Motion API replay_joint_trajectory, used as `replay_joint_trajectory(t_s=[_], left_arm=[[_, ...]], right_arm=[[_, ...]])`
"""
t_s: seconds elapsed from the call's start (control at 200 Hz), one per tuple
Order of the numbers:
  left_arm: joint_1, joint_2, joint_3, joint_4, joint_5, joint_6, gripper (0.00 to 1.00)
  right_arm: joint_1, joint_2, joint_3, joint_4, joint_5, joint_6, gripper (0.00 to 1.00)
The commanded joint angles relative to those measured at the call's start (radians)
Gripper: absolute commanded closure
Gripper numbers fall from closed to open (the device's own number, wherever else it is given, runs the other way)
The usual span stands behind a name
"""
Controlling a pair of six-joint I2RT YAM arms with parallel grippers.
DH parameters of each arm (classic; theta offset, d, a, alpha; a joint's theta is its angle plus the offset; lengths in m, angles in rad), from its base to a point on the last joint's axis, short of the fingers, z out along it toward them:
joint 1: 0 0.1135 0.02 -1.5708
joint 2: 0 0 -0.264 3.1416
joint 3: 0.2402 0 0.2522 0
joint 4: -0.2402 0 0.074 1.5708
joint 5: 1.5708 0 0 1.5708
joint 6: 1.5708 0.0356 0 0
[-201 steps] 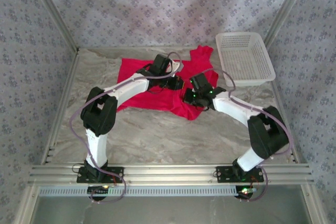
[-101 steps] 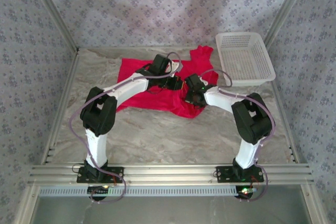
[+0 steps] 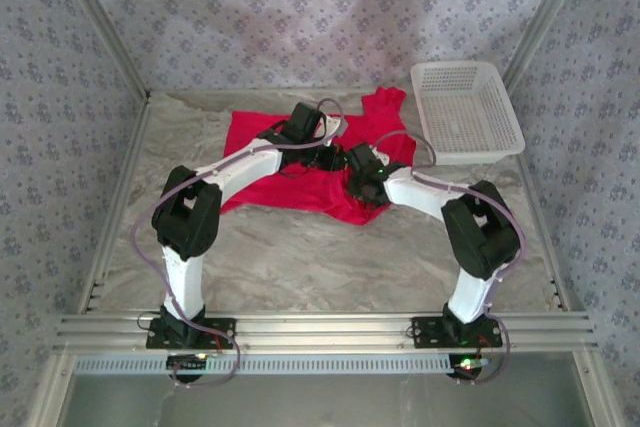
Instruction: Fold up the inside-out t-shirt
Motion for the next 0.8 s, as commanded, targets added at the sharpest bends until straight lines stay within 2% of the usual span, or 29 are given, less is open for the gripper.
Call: replay_joint_trajectory(t_s=[0.0, 0.16, 0.405, 0.62, 0.795], left_arm=[[0.009, -0.034, 0.009, -0.017, 0.019, 0.018, 1.00], [0.010, -0.031, 0.011, -0.018, 0.020, 0.020, 1.00], [0.011, -0.037, 0.005, -0.018, 0.022, 0.017, 1.00], [0.012, -0.035, 0.000, -0.018, 0.021, 0.017, 1.00], [0.012, -0.037, 0.000, -0.018, 0.024, 0.015, 1.00]], right_arm=[[0.020, -0.083, -0.021, -0.044, 0.009, 0.029, 0.65], [0.028, -0.114, -0.035, -0.031, -0.010, 0.044, 0.73], [-0.013, -0.021, 0.010, 0.022, -0.084, 0.058, 0.76], [-0.030, 0.073, 0.056, 0.069, -0.142, 0.075, 0.64], [-0.048, 0.184, 0.079, 0.099, -0.167, 0.107, 0.61]])
